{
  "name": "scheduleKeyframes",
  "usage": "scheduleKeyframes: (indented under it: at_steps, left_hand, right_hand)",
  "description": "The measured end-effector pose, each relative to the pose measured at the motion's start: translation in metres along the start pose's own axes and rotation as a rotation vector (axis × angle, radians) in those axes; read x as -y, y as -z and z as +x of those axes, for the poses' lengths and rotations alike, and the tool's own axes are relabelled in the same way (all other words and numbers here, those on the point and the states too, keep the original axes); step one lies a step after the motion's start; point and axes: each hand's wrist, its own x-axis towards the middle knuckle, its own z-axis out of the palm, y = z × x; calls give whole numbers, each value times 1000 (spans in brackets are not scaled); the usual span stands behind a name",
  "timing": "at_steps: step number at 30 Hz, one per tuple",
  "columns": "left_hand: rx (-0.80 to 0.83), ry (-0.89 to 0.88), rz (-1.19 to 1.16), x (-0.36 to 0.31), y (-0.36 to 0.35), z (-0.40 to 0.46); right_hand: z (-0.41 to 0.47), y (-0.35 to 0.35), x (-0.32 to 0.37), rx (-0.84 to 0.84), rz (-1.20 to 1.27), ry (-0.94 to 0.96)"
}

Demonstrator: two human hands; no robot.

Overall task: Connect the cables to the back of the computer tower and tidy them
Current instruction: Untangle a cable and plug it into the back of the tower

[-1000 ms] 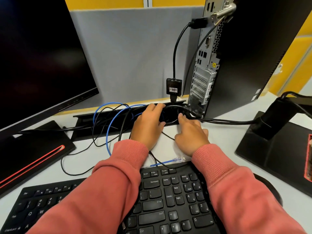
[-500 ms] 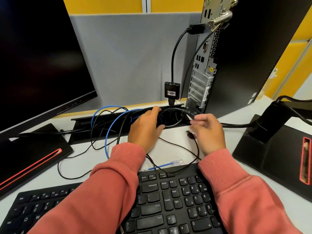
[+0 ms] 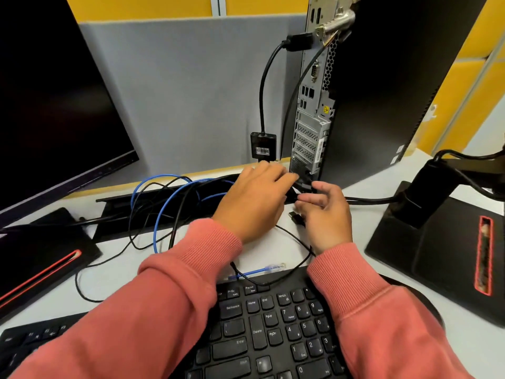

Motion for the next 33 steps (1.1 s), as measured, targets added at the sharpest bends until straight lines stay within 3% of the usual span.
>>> scheduleKeyframes:
  at_steps: [4,6,11,18,28,33]
  left_hand:
    - [130,8,108,-2,-20,23]
    - [119,33,74,0,-33,22]
    - [18,238,-614,14,-40,13]
    - [11,446,-1192,15,-30,9]
    - [-26,467,-1255,18,-26,9]
    - [-61,433,-900,13,-34,4]
  right_hand:
    - [1,2,-3,-12,54,-2]
    - [3,4,-4,-47,89,-3]
    - [9,5,-5,-83,160,-15]
    - [11,4,-2,-37,112,-4]
    - [8,6,0,-21,72,3]
    - [9,10,5,-46,90,8]
